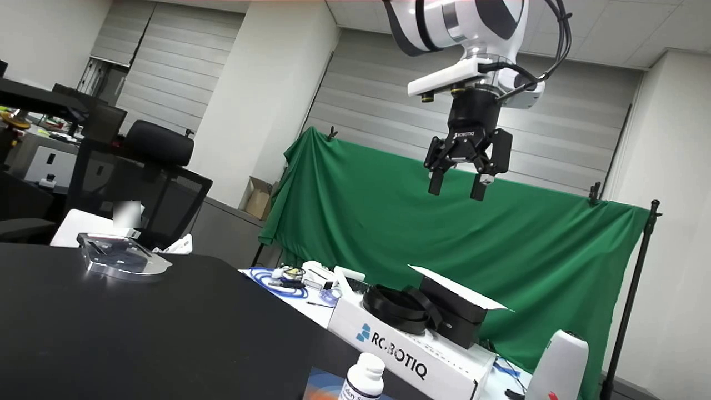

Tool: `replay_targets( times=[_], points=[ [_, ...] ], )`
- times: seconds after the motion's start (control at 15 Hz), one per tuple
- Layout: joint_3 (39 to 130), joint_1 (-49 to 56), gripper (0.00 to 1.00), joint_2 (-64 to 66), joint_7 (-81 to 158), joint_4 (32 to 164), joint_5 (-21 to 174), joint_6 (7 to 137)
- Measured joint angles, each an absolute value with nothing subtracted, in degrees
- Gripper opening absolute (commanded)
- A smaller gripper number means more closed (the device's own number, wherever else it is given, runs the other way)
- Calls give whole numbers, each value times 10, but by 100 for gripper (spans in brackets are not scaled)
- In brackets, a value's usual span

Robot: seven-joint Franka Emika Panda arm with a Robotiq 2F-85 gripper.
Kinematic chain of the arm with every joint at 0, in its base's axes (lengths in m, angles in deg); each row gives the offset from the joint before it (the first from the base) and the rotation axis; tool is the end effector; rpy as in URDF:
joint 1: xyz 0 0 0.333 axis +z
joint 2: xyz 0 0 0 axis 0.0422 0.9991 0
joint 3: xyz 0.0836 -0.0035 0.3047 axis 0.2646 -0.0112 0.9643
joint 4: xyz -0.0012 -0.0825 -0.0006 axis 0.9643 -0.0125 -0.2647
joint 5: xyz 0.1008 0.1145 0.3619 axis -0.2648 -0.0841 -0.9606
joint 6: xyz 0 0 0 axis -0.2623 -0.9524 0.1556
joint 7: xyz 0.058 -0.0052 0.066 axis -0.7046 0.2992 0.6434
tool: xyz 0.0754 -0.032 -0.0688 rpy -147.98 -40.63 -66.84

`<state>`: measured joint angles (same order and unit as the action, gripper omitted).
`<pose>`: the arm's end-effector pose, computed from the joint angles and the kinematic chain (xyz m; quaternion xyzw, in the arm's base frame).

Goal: Remove the object from the book and place it on the table

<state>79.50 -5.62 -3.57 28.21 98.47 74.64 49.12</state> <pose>0.6122 -0.1793 0.5136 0.9602 -0.2711 0.0632 0.0251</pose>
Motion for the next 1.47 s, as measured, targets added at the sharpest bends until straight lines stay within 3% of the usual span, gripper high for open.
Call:
replay_targets(
  times=[1.47],
  points=[
    [795, -64, 100, 72, 299, 1076, 712, 572]
  ],
)
